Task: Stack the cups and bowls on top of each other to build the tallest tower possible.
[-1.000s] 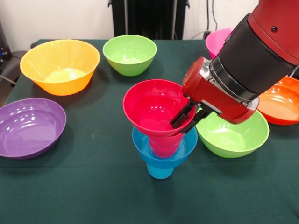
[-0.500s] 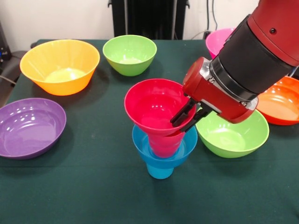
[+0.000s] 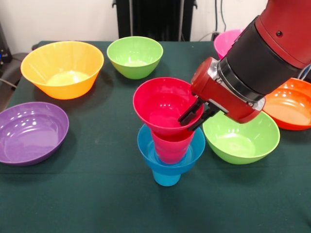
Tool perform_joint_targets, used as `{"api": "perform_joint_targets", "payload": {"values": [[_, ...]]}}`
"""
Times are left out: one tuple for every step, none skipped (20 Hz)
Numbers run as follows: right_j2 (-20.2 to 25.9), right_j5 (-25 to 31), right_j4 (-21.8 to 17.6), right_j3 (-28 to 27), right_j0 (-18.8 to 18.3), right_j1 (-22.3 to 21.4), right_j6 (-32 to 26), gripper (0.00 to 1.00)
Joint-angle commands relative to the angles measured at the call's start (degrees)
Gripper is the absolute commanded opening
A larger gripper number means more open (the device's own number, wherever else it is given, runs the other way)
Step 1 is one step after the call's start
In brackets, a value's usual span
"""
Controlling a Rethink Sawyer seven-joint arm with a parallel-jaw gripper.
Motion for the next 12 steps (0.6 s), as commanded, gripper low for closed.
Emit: {"api": "perform_joint_targets", "payload": {"values": [[7.98, -4.16, -2.64, 7.21, 1.82, -1.92, 10.38, 0.00], [8.09, -4.48, -2.56, 7.41, 1.90, -1.93, 10.48, 0.00], [8.20, -4.81, -2.47, 7.61, 1.98, -1.94, 10.58, 0.00], [8.26, -5.03, -2.40, 7.80, 2.15, -1.94, 10.74, 0.00], [8.31, -5.21, -2.37, 7.98, 2.24, -1.98, 10.75, 0.00], [8.30, -5.30, -2.29, 8.03, 2.37, -1.94, 10.89, 0.00], [8.34, -5.45, -2.27, 8.21, 2.47, -1.97, 10.93, 0.00], [8.27, -5.46, -2.16, 7.94, 2.41, -1.84, 11.01, 0.00], [8.38, -5.68, -2.14, 8.11, 2.47, -1.88, 11.00, 0.00], [8.48, -5.95, -2.06, 8.11, 2.47, -1.83, 11.07, 0.00], [8.53, -6.11, -2.09, 8.24, 2.52, -1.86, 11.10, 0.00], [8.54, -6.29, -2.04, 8.23, 2.54, -1.79, 11.23, 0.00]]}}
